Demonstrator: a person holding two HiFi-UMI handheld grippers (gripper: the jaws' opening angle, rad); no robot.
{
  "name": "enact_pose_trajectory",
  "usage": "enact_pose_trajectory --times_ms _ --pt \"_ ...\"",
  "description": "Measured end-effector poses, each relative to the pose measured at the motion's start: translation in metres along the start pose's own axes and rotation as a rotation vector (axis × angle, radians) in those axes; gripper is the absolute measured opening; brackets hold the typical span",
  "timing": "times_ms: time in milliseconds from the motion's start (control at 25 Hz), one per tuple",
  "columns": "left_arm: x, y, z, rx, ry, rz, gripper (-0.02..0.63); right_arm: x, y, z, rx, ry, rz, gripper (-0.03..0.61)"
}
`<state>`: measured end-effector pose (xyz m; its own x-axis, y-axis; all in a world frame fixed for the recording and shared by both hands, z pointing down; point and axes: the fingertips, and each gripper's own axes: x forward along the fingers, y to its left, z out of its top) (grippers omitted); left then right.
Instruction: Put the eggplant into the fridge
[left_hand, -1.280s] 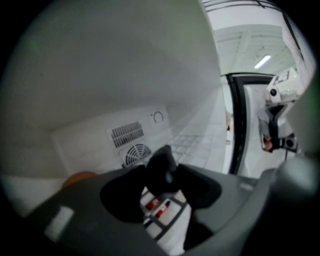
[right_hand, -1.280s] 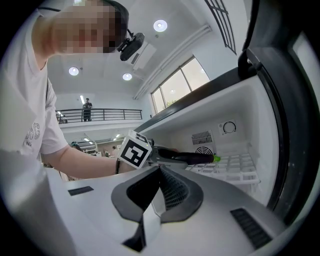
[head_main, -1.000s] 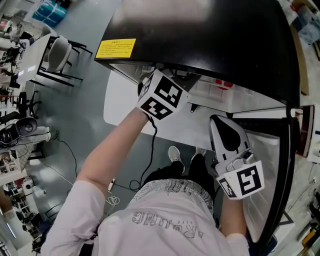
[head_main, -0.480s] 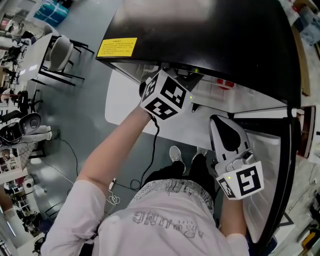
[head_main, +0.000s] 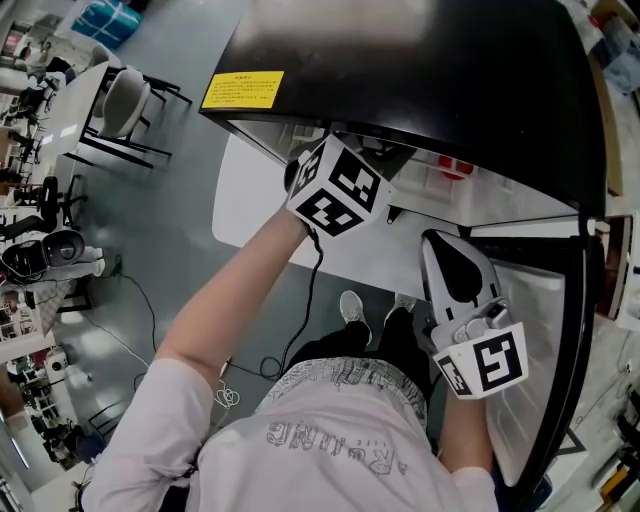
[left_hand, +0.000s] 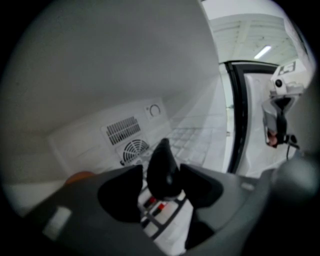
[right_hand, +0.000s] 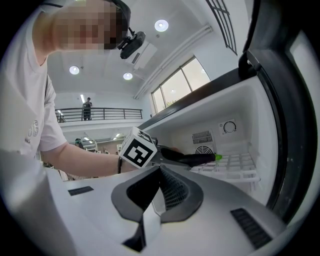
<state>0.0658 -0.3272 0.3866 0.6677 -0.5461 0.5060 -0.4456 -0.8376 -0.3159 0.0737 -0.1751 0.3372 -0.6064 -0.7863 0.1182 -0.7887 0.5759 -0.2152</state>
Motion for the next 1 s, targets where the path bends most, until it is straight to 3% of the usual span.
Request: enact_pose_trajectory --times_ms 1000 --pt "-0.025 -0.007 0.017 -0.010 -0.050 0.009 0.275 -0.007 0.012 0.005 -0.019 0.001 -0.003 0.003"
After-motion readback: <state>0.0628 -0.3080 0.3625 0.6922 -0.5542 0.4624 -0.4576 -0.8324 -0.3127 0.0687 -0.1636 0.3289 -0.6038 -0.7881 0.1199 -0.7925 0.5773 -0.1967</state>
